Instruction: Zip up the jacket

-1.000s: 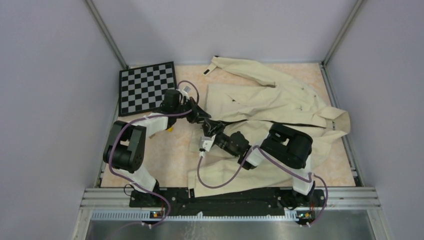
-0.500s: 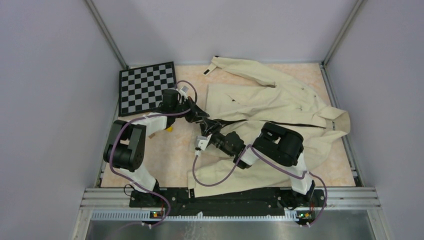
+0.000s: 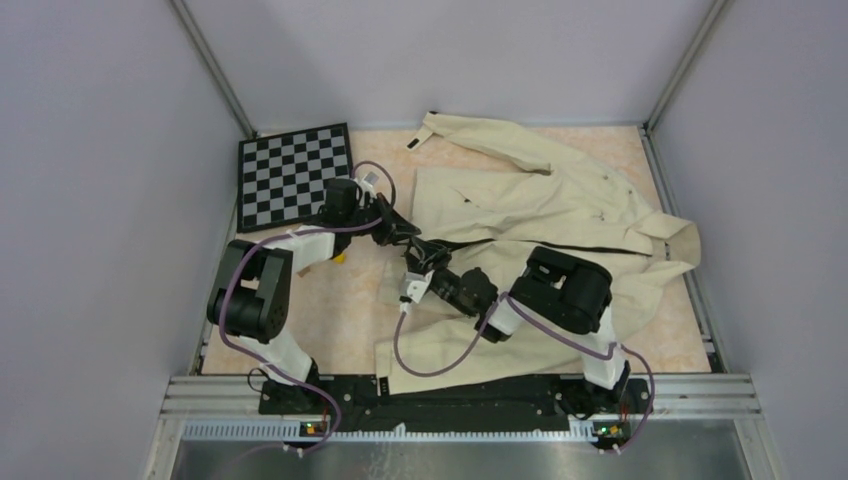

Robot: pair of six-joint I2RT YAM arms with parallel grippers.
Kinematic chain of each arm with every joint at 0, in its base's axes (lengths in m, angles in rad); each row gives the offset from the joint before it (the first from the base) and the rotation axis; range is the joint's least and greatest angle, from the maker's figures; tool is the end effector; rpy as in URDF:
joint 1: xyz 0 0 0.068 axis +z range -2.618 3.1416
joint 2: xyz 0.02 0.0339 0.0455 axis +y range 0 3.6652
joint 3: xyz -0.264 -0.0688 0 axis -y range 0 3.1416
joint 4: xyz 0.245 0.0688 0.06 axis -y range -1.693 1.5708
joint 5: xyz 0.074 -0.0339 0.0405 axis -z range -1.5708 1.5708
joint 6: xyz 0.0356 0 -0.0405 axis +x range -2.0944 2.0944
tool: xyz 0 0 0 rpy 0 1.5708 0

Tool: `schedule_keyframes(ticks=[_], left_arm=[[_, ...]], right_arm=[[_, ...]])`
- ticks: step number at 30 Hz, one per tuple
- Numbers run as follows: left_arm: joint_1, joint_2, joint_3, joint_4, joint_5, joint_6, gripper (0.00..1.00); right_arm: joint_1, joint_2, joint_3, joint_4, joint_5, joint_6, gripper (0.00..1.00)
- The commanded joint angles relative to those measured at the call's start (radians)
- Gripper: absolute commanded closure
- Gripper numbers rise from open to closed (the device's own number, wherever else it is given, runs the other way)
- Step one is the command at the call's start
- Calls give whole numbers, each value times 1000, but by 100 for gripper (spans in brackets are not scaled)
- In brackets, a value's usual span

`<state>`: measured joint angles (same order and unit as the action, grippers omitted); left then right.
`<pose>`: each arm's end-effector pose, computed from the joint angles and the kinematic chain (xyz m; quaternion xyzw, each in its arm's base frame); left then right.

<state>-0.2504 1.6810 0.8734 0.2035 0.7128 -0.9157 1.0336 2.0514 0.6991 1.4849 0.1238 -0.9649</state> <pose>0.3283 -0.1080 0.1830 -0.1177 0.8373 -0.4977 0.1935 0.1891 0.3088 0.1359 -0.5278 0.3948 -0.0149 0.7519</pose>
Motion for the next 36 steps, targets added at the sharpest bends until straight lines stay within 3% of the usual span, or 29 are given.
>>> schedule_keyframes(ticks=[1,9,21,36], left_arm=[[-3,9,-7,30,31,-15,100],[-3,-27,-22,1,2,-41,100],[-2,-16,-31,19,31,-103,100],[-2,-20,-31,23,48,-106,100]], right_arm=[[6,-98,-105,99,-133,97,58],[-17,-41,-118,195,-194,50,72],[-19,35,21,153,-171,-44,70],[-26,74,51,99,-153,-180,64]])
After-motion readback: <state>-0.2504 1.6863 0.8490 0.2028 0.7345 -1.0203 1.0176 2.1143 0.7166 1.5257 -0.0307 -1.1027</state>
